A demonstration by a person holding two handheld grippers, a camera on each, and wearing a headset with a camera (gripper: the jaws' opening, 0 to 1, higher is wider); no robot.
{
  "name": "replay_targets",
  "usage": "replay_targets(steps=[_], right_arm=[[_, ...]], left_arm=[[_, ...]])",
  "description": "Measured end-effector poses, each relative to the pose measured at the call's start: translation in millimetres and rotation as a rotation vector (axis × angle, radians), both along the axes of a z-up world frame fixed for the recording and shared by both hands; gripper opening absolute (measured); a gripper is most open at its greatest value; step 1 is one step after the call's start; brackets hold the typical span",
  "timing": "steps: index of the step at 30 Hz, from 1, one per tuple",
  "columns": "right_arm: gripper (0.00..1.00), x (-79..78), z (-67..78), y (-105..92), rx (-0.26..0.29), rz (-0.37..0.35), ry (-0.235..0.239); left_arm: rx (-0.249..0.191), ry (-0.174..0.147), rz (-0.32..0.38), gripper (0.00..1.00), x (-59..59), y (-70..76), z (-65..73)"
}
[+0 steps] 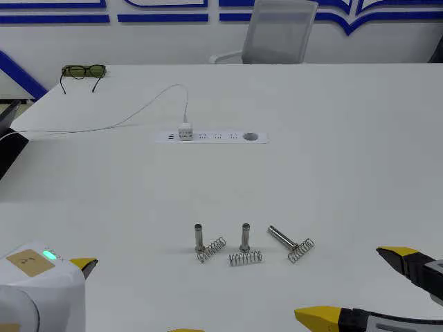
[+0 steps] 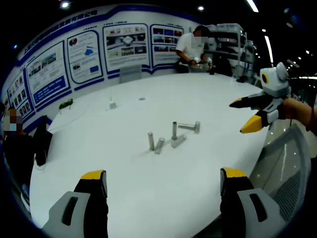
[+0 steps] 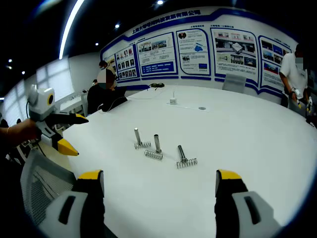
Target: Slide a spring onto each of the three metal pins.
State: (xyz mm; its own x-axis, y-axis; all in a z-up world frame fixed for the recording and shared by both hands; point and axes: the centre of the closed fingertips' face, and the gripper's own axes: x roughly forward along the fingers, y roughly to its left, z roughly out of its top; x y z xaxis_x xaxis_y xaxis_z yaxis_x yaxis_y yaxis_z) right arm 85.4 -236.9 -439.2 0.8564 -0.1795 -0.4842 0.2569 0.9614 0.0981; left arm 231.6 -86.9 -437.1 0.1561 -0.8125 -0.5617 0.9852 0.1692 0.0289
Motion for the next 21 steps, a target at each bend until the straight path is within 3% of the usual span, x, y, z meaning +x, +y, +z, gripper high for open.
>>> replay_targets(steps=[21], right_arm=[[0.92,-2.0,-1.5,4.8,0.002,0.019,0.014]], left_arm=[[0.011,0.005,-0.009,0.95,-2.5,0.3,-1.5]])
